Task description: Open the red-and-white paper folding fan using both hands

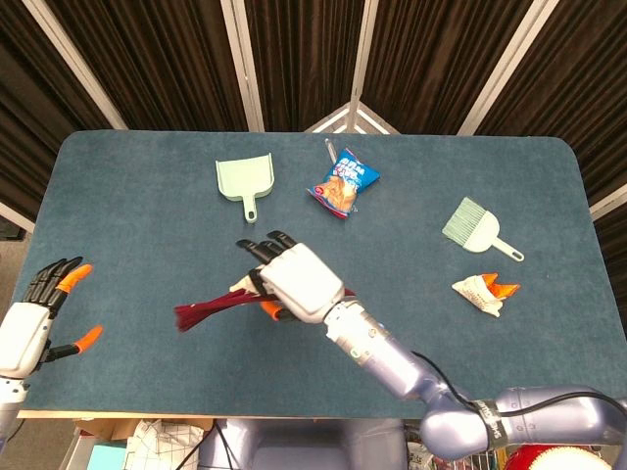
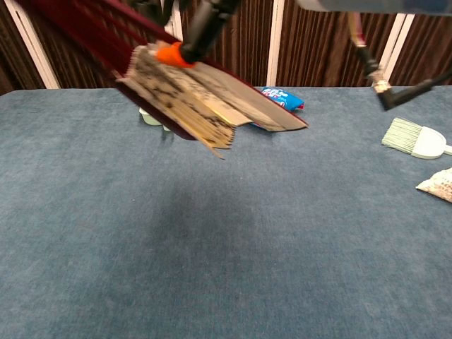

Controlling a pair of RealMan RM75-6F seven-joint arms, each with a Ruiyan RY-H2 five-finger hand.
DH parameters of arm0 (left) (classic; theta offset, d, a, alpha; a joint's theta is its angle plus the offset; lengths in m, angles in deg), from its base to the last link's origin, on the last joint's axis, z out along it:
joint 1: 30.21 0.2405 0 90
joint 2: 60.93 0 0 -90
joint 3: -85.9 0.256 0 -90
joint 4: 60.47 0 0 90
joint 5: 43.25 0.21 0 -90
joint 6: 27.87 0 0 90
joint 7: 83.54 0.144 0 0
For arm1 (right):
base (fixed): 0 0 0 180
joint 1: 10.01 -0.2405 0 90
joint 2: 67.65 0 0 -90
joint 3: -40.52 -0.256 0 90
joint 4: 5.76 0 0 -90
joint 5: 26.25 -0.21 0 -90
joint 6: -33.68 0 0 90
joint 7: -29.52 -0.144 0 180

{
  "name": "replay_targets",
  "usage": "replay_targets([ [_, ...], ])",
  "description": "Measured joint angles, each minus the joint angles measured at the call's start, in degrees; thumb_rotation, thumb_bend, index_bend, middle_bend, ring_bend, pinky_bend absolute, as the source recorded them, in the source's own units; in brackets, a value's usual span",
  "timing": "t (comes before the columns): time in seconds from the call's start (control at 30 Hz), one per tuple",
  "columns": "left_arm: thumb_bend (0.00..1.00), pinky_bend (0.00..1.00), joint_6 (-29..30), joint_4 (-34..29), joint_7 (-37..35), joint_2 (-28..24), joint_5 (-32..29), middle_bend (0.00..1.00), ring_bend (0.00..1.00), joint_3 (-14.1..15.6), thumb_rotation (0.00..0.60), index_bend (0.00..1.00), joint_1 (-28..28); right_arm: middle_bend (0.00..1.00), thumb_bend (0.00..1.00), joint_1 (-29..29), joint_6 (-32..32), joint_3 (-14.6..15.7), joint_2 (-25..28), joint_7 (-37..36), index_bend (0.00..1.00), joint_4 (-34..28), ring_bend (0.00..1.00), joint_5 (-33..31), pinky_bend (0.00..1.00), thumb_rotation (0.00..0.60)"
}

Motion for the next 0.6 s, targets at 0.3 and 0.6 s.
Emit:
replay_targets([
  [0.3,0.34,0.05,-3.6,-2.4,-2.2,2.2,0.2,0.08,0.00,0.2,0.600,0.21,-2.7,0.15,0.48,-7.2,-6.9,1.0,-5.9,7.1,0.69,-1.0,0.24,-6.0,0.16,0.600],
  [0.6,0.34,0.05,-6.8,-5.0,-2.7,5.9,-0.4,0.11,0.00,-0.4,0.600,0.28,-5.4,0.15,0.48,-9.6,-12.0,1.6,-10.5,8.0,0.69,-1.8,0.25,-7.2,0.16,0.600],
])
